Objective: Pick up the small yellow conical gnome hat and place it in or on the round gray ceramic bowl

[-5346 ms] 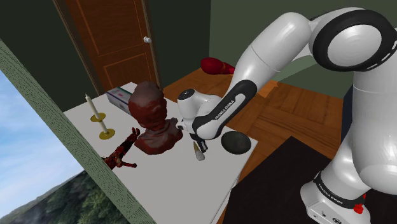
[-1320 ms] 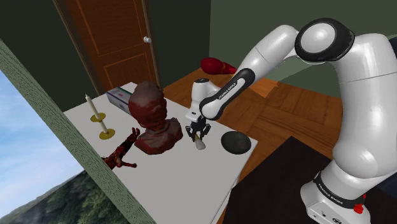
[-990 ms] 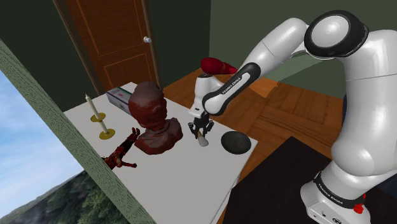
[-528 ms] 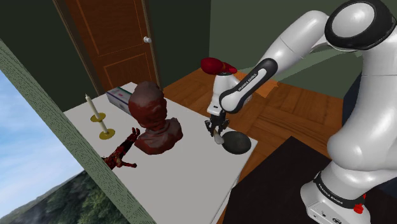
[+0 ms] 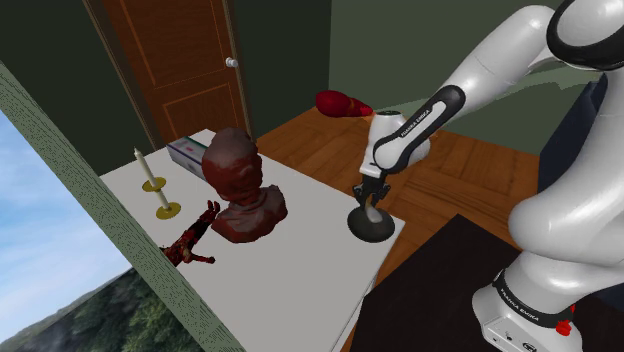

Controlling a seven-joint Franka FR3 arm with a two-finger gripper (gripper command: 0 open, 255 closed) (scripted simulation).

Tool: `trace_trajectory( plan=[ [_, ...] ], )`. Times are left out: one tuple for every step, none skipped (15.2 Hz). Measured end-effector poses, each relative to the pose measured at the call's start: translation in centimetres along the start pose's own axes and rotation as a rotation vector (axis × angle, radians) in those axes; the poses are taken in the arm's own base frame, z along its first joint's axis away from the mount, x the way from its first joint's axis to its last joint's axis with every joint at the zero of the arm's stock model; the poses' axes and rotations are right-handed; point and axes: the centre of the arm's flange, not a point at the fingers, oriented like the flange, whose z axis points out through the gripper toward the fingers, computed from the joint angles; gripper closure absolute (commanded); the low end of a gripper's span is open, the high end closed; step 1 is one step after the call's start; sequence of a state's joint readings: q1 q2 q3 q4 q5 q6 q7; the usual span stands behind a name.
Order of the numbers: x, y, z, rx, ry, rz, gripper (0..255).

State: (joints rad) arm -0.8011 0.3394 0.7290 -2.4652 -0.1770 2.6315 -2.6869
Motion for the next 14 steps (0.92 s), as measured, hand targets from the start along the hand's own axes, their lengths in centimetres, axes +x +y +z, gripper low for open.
trace_trajectory(
  plan=[
    [0.1, -1.0, 0.0, 0.0, 0.0, 0.0, 255],
    [0.1, -1.7, 0.0, 0.0, 0.0, -0.001, 255],
    [0.1, -2.1, 0.4, 0.0, 0.0, -0.001, 255],
    [0.1, -2.3, 0.9, 0.0, 0.0, -0.001, 255],
    [0.0, -2.4, 1.3, 0.0, 0.0, -0.001, 255],
    [-0.1, -2.6, 1.8, 0.0, 0.0, -0.001, 255],
    [-0.1, -2.6, 2.3, 0.0, 0.0, -0.001, 255],
    [-0.2, -2.7, 2.8, 0.0, 0.0, -0.001, 255],
    [-0.3, -2.8, 3.4, 0.0, 0.0, -0.001, 255],
    [-0.3, -2.9, 3.9, 0.0, 0.0, -0.001, 255],
    [-0.3, -2.9, 4.4, 0.0, 0.0, -0.001, 255],
    [-0.4, -2.9, 4.9, 0.0, 0.0, -0.001, 255],
    [-0.5, -3.1, 5.4, 0.0, 0.0, -0.001, 255],
    [-0.5, -3.1, 5.9, 0.0, 0.0, -0.001, 255]
  ],
)
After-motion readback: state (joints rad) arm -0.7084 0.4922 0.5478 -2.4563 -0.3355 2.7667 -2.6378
